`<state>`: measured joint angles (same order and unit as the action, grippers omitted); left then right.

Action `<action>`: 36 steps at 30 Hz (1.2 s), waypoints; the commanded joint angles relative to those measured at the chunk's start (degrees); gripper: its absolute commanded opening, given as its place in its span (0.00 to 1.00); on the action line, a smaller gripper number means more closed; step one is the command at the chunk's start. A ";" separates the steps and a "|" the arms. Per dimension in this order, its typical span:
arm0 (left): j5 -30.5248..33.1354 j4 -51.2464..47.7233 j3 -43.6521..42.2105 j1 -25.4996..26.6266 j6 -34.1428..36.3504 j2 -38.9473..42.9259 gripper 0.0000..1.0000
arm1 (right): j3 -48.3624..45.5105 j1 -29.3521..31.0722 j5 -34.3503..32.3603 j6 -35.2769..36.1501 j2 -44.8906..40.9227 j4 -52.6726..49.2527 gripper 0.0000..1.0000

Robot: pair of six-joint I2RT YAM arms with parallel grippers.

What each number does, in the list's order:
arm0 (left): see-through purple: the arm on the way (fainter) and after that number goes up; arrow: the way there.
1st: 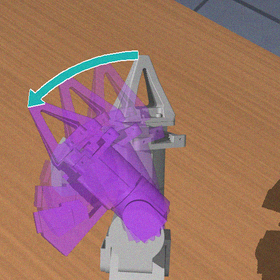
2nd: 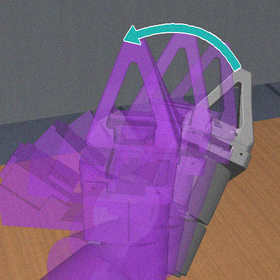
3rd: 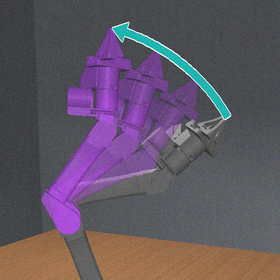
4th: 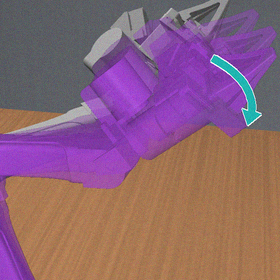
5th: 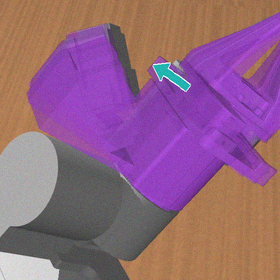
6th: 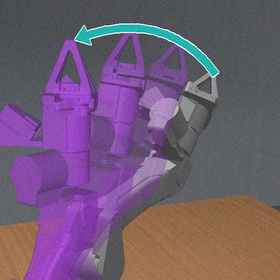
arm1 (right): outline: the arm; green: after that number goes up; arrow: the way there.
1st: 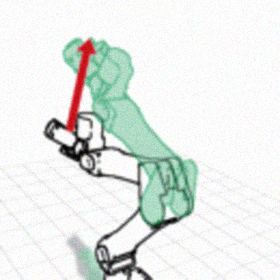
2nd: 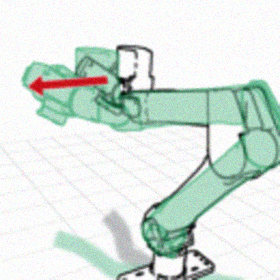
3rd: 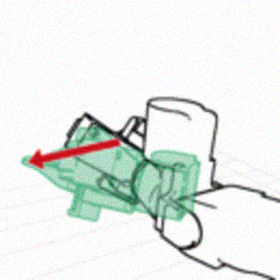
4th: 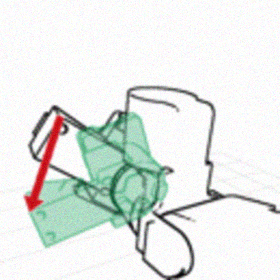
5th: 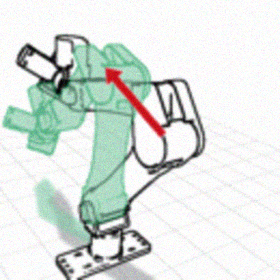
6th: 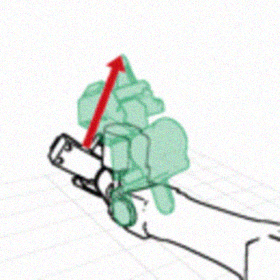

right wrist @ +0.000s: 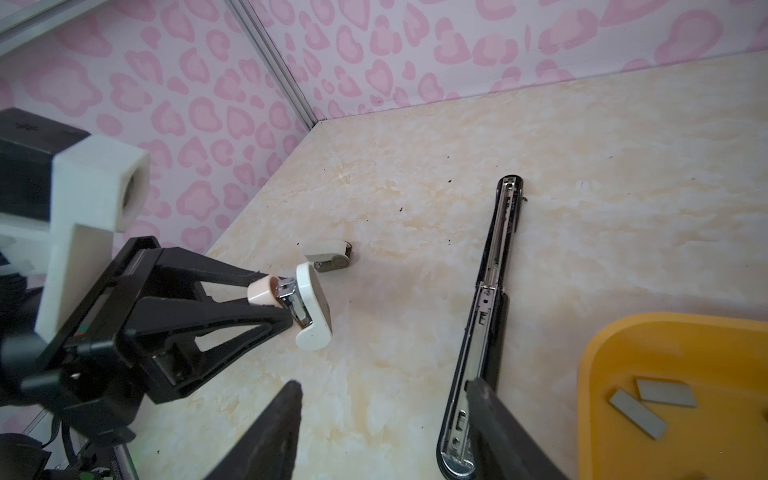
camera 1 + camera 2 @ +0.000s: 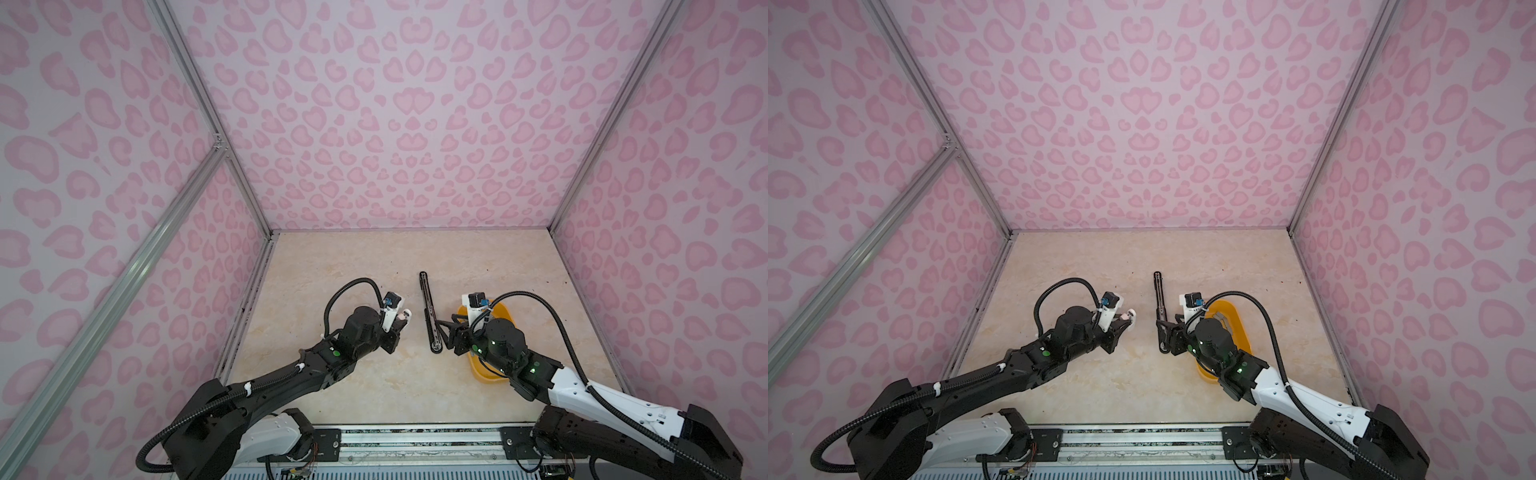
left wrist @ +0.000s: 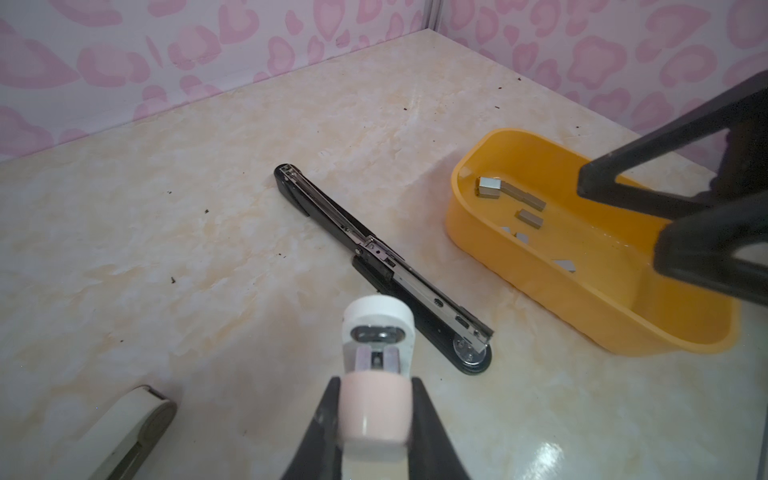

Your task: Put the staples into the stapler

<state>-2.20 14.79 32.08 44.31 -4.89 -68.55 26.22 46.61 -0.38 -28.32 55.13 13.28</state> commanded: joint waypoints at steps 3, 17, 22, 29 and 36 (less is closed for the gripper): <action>-4.62 4.02 -0.31 0.07 -1.08 1.07 0.03 | -0.47 0.12 1.48 0.54 -0.79 0.18 0.64; -12.17 4.82 -1.70 0.35 2.36 3.76 0.04 | -1.43 0.32 3.56 0.46 -1.79 2.49 0.64; -15.30 4.23 -0.94 0.92 4.53 3.35 0.04 | -0.61 0.39 7.01 0.24 0.47 3.60 0.64; -13.58 1.87 1.06 2.79 5.74 1.19 0.04 | 1.07 1.72 7.93 0.59 3.74 2.97 0.62; -11.65 0.95 1.41 4.36 7.34 1.30 0.04 | 1.36 1.99 4.38 -0.02 4.05 1.28 0.61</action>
<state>-14.46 15.49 32.91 48.45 1.19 -67.48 27.20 48.56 6.72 -28.05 58.92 15.05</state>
